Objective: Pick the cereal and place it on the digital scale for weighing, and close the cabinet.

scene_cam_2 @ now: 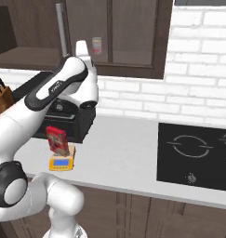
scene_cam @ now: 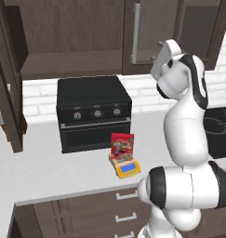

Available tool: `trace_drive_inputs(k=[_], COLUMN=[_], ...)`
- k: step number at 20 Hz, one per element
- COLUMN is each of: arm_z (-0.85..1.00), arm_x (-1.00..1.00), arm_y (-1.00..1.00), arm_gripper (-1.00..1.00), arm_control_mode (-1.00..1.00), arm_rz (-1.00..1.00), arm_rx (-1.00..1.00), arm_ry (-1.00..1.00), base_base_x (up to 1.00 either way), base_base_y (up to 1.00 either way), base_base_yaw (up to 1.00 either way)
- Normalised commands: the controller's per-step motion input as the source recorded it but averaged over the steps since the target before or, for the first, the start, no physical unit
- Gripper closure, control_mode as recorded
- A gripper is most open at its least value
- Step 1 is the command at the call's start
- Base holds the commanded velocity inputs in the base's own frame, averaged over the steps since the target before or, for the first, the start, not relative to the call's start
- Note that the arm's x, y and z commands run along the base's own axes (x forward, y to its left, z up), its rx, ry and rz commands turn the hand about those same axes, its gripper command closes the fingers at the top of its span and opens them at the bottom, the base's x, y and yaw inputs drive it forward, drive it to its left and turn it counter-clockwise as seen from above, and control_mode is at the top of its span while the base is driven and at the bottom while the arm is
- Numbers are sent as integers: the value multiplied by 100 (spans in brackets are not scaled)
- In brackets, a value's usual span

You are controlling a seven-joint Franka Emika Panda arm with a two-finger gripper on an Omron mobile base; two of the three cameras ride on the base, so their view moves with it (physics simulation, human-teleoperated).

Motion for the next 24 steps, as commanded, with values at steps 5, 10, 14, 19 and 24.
trace_drive_inputs(k=[5,10,14,19,24], arm_z=[-45,-28,45,32,10], arm_x=[94,50,-78,-86,-99], arm_y=[1,6,-6,-9,3], arm_gripper=[-100,-100,-100,-100,-100], arm_control_mode=[-100,-100,-100,-100,-100], arm_rz=[0,0,0,0,0], arm_rx=[0,0,3,7,9], arm_ry=[-1,-9,-4,0,0], base_base_x=[0,0,0,0,0], base_base_y=[0,0,0,0,0], base_base_yaw=[0,0,0,0,0])
